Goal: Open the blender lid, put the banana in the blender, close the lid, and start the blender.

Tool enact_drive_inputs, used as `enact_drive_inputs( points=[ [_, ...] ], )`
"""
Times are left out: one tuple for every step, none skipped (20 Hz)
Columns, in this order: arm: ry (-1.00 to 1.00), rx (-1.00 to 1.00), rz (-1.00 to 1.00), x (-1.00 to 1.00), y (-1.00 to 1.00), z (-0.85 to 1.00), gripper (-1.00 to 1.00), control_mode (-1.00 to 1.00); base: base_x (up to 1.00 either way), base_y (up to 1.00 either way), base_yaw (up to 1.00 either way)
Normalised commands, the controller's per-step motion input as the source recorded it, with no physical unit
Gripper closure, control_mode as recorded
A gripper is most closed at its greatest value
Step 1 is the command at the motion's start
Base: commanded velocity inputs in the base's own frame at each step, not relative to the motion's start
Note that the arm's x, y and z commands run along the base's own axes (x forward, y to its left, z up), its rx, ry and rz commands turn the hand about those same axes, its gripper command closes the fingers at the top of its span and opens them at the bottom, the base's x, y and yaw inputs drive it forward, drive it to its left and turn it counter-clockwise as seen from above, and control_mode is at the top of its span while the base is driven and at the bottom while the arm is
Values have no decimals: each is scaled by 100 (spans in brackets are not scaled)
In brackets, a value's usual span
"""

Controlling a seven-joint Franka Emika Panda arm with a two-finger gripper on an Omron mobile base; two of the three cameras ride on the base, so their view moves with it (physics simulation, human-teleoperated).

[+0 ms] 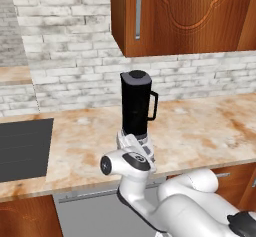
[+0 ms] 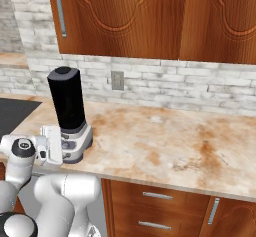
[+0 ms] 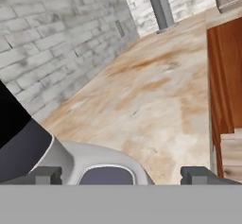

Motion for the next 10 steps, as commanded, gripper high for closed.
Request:
enact_drive_inputs(
  points=[
    [0,0,0,49,23,-25,-100,-100,0,0,0],
    [0,0,0,51,26,-21,-100,-100,0,0,0],
    [0,0,0,54,29,-16,-100,-100,0,0,0],
    [-1,0,0,45,23,-11,-100,-100,0,0,0],
    [-1,0,0,51,19,-17,-100,-100,0,0,0],
    [-1,0,0,47,20,-20,-100,-100,0,0,0],
    [0,0,0,54,29,-24,-100,-100,0,0,0],
    [-1,0,1,45,26,-24,-100,-100,0,0,0],
    [-1,1,1,43,24,-26,-100,-100,0,0,0],
    [-3,2,3,36,15,-26,-100,-100,0,0,0]
  ],
)
